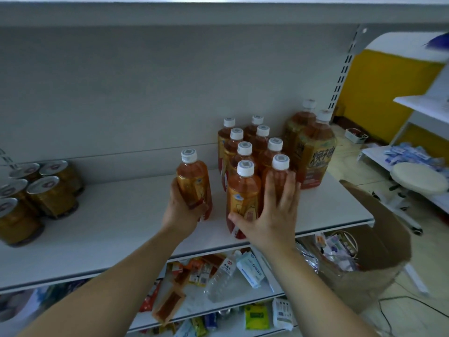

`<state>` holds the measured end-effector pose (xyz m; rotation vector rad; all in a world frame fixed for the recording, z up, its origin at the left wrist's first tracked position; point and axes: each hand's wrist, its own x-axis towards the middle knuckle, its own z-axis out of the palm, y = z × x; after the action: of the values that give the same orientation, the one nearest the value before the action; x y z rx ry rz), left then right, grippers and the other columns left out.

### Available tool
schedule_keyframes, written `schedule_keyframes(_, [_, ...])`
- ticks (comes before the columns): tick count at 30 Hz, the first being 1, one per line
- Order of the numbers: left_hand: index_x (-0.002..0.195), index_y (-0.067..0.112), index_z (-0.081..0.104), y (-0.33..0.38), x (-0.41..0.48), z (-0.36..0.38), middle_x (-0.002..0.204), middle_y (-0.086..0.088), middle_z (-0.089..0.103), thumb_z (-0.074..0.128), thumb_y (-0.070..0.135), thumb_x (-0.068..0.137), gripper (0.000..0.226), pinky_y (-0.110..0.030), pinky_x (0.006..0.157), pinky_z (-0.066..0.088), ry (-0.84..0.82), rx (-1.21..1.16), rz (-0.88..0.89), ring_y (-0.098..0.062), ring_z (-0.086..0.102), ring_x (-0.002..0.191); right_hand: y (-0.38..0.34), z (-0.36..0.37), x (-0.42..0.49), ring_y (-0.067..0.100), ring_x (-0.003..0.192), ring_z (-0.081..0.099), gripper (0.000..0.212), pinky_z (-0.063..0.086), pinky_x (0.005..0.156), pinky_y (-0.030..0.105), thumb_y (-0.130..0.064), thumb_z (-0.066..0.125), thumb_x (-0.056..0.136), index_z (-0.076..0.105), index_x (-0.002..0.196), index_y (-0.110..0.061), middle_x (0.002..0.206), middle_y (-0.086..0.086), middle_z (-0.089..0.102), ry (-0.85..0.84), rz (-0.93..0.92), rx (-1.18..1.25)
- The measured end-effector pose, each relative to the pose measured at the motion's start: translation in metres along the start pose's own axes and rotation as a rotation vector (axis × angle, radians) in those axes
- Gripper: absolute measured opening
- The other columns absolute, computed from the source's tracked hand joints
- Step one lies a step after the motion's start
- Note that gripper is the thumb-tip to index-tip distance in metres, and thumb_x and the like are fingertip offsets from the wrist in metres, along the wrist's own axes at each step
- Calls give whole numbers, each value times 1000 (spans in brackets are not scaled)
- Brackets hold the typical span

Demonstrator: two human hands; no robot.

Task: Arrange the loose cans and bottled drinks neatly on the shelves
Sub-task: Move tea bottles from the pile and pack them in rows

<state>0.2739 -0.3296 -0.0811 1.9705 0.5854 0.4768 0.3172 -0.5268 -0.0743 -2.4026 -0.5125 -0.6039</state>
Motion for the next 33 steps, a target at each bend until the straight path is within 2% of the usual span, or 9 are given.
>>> schedule_keyframes(2, [139, 25, 21, 0, 5, 3, 119, -4, 56, 76, 11, 73, 87, -47, 85, 53, 4, -3, -2, -25, 59, 102, 1, 4, 0, 49, 142, 10, 109, 16, 109, 60, -71, 59, 64, 18, 150, -19, 157, 18, 4, 35, -29, -3])
schedule_keyframes(7, [137, 21, 25, 5, 20, 10, 115, -1, 54, 74, 7, 73, 82, -45, 84, 52, 23, -15, 7, -24, 57, 102, 6, 8, -4, 40, 144, 9, 115, 11, 113, 50, -67, 58, 66, 5, 152, -12, 159, 13, 5, 118, -36, 63])
schedule_keyframes(10, [133, 21, 29, 8, 31, 15, 109, 1, 54, 74, 3, 71, 79, -44, 81, 53, 41, -21, 19, -23, 57, 100, 8, 8, -4, 33, 145, 6, 117, 11, 113, 51, -67, 59, 64, 7, 151, -9, 158, 8, 4, 134, -18, 81])
schedule_keyframes(14, [130, 23, 30, 8, 48, 23, 114, -3, 56, 75, 9, 68, 78, -51, 79, 54, 57, -18, 28, -26, 59, 100, 7, 12, -2, 35, 144, 7, 116, 11, 110, 54, -70, 57, 66, 8, 150, -9, 157, 11, 7, 154, -30, 84])
schedule_keyframes(18, [134, 20, 28, 15, 65, 34, 117, 1, 53, 74, 14, 71, 78, -35, 80, 48, 68, 9, 6, -20, 55, 98, 11, 18, -2, 38, 144, 8, 115, 12, 112, 54, -70, 58, 66, 6, 149, -10, 156, 13, 9, 188, -55, 89])
schedule_keyframes(22, [127, 28, 27, 13, 77, 39, 117, -4, 57, 74, 20, 64, 80, -45, 83, 53, 25, -18, -16, -24, 60, 100, 14, 23, -1, 43, 143, 11, 114, 13, 115, 52, -68, 61, 66, 11, 148, -7, 154, 17, 13, 228, -89, 91])
schedule_keyframes(27, [131, 19, 31, 4, 85, 40, 121, -7, 57, 75, 14, 69, 76, -44, 88, 50, -12, 67, -30, -27, 57, 106, 15, 28, 1, 46, 143, 11, 115, 7, 119, 46, -67, 64, 66, 9, 148, -8, 154, 17, 13, 253, -107, 111])
schedule_keyframes(30, [123, 17, 38, 2, 90, 44, 118, -6, 59, 77, 17, 69, 67, -39, 85, 49, -18, 97, -44, -27, 58, 106, 17, 29, 1, 46, 143, 11, 114, 8, 119, 47, -68, 63, 67, 9, 148, -10, 154, 16, 11, 266, -125, 101])
schedule_keyframes(33, [114, 20, 40, 2, 99, 48, 112, -5, 61, 77, 11, 66, 62, -44, 85, 50, -25, 68, -53, -26, 61, 102, 17, 30, 1, 46, 142, 12, 111, 12, 115, 52, -68, 61, 67, 9, 150, -16, 155, 11, 6, 276, -147, 94])
